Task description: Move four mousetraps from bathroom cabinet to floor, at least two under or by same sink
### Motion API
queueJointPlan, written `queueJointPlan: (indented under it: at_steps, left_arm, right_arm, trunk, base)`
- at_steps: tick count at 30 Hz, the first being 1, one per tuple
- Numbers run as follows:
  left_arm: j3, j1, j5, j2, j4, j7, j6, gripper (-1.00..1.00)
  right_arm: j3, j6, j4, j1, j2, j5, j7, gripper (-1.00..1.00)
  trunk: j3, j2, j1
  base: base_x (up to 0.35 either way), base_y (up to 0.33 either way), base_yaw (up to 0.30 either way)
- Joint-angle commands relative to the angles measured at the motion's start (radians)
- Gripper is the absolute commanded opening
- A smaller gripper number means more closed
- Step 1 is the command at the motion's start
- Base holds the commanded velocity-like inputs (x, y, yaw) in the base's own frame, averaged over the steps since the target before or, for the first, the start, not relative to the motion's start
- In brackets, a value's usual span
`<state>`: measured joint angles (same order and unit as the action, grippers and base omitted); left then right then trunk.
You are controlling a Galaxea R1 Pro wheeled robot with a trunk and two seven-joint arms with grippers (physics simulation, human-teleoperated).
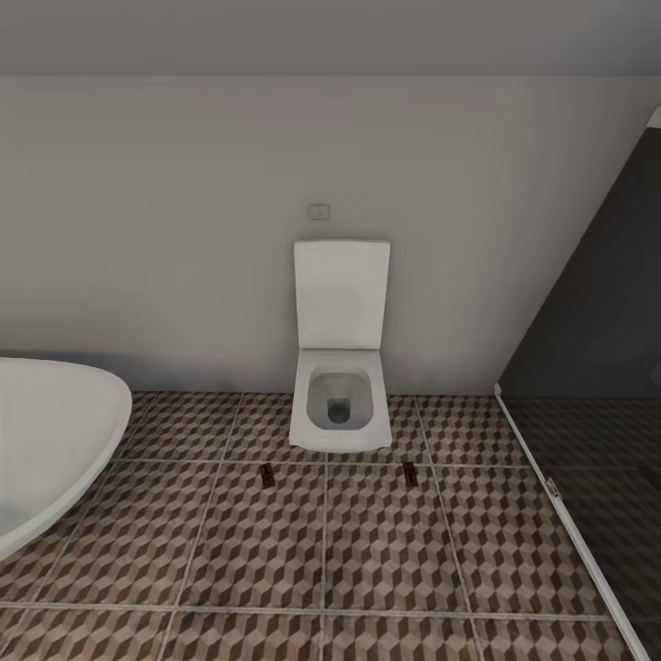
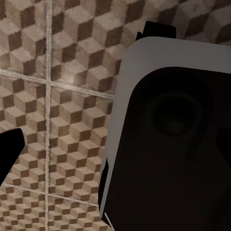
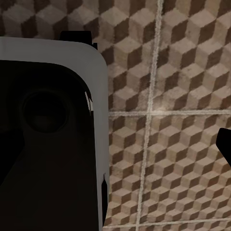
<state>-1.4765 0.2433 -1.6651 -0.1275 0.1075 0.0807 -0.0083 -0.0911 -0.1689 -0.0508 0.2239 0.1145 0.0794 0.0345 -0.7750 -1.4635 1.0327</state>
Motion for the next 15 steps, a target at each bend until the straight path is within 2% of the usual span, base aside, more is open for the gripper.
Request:
queueJointPlan:
  at_steps: [1,15]
  left_arm:
    - [-0.008,0.001,-0.007,-0.001,0.004,0.008,-0.001,1.0]
    - [-0.008,0.001,-0.007,-0.001,0.004,0.008,-0.001,1.0]
  right_arm:
    - [-0.009,-0.008,-0.004,0.002,0.001,0.008,0.002,1.0]
    - [-0.009,-0.008,-0.004,0.002,0.001,0.008,0.002,1.0]
  trunk:
    - [-0.001,0.0,0.0]
    - [-0.001,0.0,0.0]
  base:
    - [0.0,0.0,0.0]
    - [0.0,0.0,0.0]
